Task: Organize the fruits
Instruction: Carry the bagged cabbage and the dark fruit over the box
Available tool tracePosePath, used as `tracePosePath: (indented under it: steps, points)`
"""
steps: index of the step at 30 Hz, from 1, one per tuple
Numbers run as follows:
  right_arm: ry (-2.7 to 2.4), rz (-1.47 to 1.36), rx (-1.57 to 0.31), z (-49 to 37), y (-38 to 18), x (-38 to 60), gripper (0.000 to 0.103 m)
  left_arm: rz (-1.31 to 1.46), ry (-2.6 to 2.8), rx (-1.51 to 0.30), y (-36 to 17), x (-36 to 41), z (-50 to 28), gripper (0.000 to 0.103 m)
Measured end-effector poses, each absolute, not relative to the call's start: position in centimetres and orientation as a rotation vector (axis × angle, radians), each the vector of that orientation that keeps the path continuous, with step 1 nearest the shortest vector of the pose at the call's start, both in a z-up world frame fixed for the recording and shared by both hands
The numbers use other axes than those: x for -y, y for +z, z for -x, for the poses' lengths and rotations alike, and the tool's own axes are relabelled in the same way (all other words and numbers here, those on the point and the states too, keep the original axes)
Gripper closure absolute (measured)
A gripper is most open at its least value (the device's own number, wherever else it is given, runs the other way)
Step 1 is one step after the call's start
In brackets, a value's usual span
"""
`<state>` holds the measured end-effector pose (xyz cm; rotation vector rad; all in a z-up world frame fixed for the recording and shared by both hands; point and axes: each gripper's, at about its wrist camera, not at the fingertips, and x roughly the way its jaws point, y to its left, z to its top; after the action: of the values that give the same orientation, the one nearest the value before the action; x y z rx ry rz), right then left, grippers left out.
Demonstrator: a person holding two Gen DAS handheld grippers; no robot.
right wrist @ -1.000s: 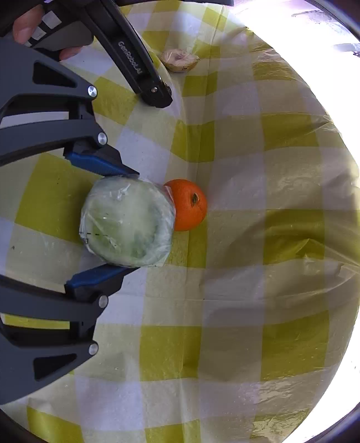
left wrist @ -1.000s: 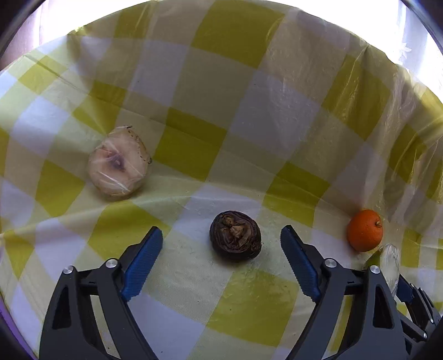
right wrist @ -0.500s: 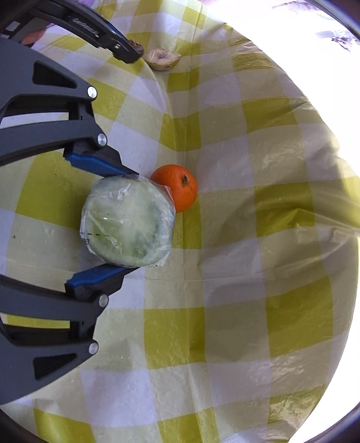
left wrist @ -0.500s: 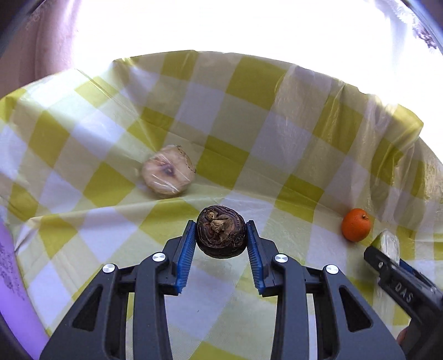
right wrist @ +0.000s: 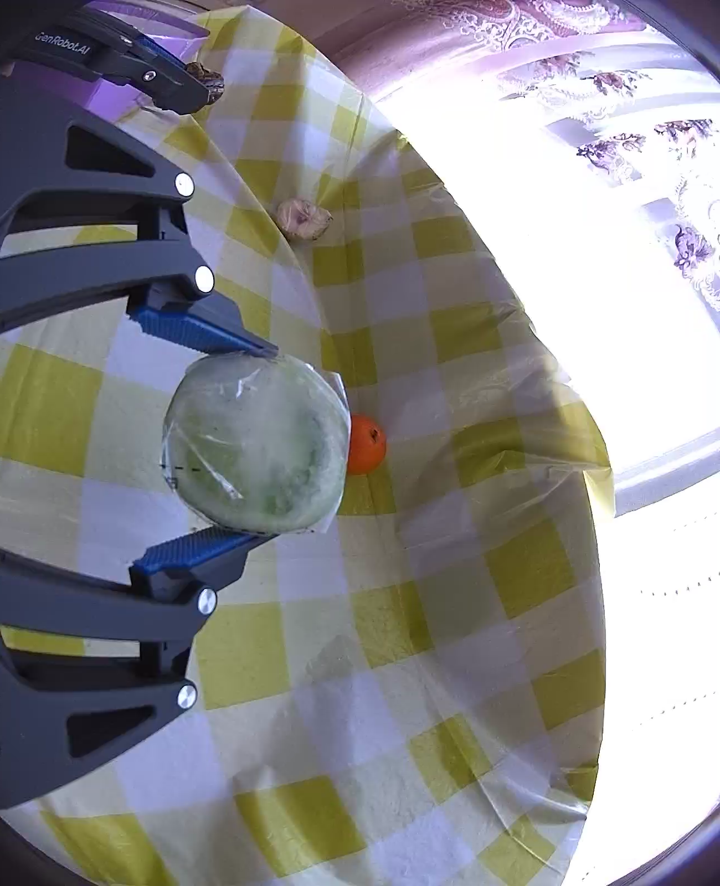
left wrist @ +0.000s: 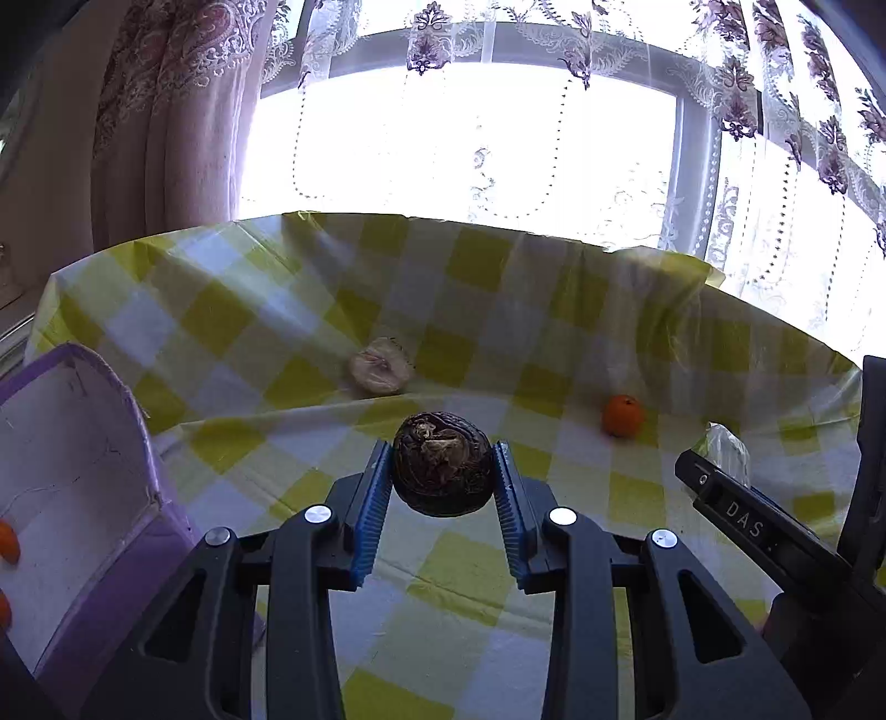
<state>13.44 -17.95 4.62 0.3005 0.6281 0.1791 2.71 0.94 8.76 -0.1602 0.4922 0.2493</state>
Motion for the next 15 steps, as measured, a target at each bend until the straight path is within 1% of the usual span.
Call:
tracePosePath:
  steps: [7, 15]
  points:
    - [0.175, -0.291, -0.614, -8.0, 4.6, 17.5, 0.046, 0.171, 0.258, -0.499, 9.0, -1.8, 1.4, 0.069]
    - [0.182, -0.282, -0.612, -5.4, 4.6, 17.0, 0.046, 0.186, 0.252, -0.477, 10.7, -2.7, 4.1, 0.069]
